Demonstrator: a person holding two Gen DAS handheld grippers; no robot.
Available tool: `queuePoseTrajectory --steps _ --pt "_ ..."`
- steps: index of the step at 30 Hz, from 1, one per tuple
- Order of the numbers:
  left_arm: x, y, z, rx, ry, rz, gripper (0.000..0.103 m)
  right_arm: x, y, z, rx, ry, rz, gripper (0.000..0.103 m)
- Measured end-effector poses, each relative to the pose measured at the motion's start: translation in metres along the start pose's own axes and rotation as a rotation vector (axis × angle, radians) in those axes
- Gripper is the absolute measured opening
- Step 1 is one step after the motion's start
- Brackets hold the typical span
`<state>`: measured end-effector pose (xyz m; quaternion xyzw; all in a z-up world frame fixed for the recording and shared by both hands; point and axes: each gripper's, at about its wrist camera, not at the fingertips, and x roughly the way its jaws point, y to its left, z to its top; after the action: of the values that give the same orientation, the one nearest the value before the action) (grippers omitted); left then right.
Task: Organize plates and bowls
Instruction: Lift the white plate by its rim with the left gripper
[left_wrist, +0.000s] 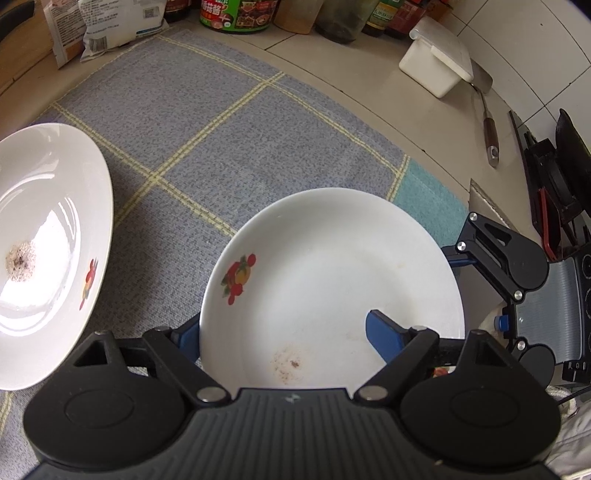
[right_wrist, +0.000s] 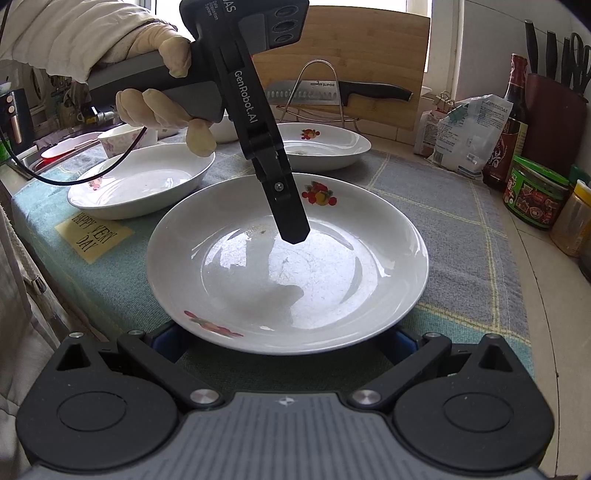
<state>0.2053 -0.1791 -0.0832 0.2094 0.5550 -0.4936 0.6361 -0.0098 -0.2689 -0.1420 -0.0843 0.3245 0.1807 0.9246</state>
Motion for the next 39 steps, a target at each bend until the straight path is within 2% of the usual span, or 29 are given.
queuePoseTrajectory --steps 22,31,39 --pt "0.000 -0.002 0.000 0.033 0.013 0.002 0.087 0.006 -0.005 0.012 -0.002 0.085 0.034 0.103" --pt "-0.011 -0.005 0.003 0.031 -0.013 0.005 0.087 0.005 -0.009 0.017 -0.002 0.092 0.041 0.103" --pt "-0.017 -0.007 0.020 0.033 -0.041 0.003 0.087 -0.002 -0.017 0.024 -0.017 0.094 0.028 0.103"
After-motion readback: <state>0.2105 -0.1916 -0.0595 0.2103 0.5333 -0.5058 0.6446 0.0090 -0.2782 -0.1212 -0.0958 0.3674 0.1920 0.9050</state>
